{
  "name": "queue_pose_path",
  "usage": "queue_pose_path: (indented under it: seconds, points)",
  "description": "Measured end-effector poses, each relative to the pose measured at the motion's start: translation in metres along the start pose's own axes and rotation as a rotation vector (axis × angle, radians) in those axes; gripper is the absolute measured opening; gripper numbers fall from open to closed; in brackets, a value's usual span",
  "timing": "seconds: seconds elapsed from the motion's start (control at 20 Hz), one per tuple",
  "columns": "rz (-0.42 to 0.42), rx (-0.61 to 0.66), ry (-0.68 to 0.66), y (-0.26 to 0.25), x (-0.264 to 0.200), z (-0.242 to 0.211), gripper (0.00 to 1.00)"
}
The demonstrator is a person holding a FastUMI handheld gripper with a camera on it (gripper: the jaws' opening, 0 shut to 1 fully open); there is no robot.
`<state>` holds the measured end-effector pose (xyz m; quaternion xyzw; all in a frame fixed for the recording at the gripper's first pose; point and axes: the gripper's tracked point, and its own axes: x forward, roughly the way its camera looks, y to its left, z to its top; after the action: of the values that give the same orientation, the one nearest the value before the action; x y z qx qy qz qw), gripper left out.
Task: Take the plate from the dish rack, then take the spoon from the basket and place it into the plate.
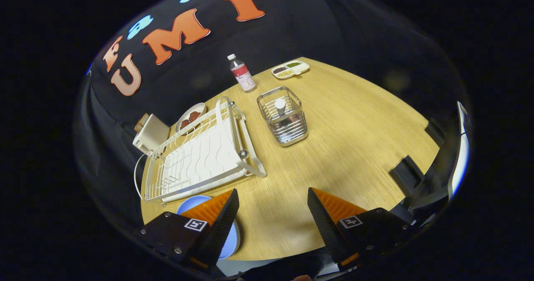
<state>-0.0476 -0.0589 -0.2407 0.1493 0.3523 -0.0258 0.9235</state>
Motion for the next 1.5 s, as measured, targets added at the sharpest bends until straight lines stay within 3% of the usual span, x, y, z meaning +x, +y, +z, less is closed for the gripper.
queue_pose_path:
  seconds: [0.25,0.55,0.8,1.0,1.25,1.5]
  points:
    - [-0.047,-0.118,-0.122,-0.013,0.003,0.052,0.99]
    - [-0.008,-0.215,-0.25,-0.003,0.016,0.107,0.98]
    - [0.012,-0.287,-0.291,0.001,0.036,0.121,0.98]
    - [0.009,-0.329,-0.258,0.001,0.056,0.111,0.72]
    - [0.023,-0.312,-0.224,-0.001,0.068,0.106,0.19]
    - [0.038,-0.308,-0.229,0.001,0.065,0.106,0.08]
